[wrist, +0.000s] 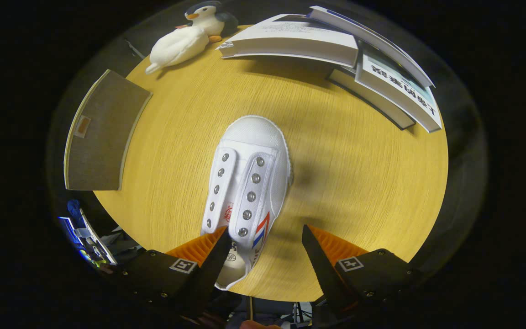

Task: Open the storage box then place both shoes into the box .Put the left shoe in first, then the right shoe, with the right side of both shoes facing outward in a uniform manner.

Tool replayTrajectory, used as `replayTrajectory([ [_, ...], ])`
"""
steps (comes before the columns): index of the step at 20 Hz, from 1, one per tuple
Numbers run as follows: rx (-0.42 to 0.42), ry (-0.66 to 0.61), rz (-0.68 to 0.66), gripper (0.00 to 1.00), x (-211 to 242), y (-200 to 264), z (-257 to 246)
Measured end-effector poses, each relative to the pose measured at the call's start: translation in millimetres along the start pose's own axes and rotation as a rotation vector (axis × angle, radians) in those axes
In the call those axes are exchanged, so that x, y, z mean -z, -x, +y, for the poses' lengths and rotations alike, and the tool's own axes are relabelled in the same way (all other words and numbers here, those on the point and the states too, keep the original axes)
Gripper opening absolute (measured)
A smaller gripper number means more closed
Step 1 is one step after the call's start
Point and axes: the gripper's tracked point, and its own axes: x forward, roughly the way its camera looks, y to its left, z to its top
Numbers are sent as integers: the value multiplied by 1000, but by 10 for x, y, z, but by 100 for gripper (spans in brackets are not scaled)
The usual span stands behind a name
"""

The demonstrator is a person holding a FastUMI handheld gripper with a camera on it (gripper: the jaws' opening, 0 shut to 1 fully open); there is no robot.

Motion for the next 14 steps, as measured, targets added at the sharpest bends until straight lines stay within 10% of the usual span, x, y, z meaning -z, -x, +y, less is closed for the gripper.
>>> replayTrajectory([
  [3,-18,57,32,82,-12,-136,104],
  [4,-19,77,31,51,-27,-148,125],
  [5,32,113,36,51,-1,-168,29],
  [7,60,102,32,13,14,-136,-25],
  [14,-138,-38,-47,12,-64,430,356],
])
